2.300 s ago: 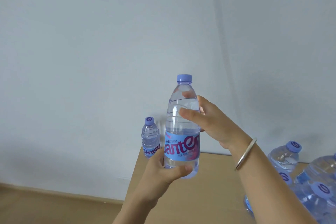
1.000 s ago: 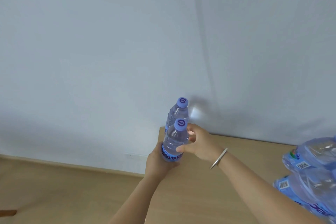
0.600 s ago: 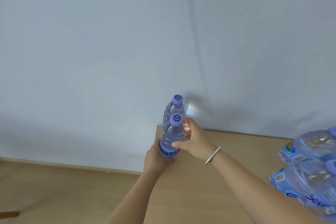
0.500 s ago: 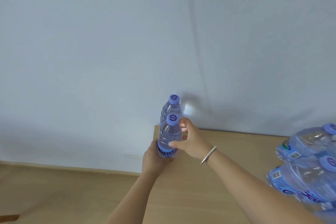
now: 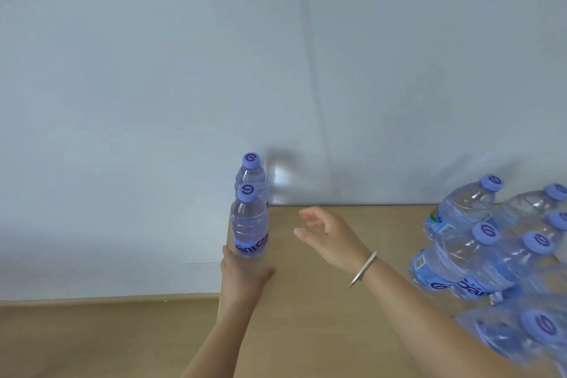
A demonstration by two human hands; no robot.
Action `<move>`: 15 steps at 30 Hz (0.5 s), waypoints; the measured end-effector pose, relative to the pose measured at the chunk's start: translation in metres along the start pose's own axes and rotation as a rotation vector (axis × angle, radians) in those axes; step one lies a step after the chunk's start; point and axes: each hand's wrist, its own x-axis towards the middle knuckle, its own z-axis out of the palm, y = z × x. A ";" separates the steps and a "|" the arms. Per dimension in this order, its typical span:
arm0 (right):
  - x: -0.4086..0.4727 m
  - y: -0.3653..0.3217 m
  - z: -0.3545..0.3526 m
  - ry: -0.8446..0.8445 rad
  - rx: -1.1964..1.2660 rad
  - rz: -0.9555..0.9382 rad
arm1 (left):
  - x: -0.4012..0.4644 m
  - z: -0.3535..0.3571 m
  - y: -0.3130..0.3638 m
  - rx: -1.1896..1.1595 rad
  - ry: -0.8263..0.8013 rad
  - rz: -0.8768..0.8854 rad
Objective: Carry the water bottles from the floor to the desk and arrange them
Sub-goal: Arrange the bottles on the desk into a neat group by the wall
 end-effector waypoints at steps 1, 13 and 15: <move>-0.004 0.004 -0.010 0.038 0.020 0.015 | -0.014 0.010 -0.003 0.016 -0.022 0.016; -0.092 0.043 -0.129 0.819 -0.015 -0.014 | -0.083 0.126 0.064 0.202 -0.456 0.367; -0.102 0.047 -0.150 0.997 0.033 0.017 | -0.092 0.141 0.078 0.209 -0.506 0.417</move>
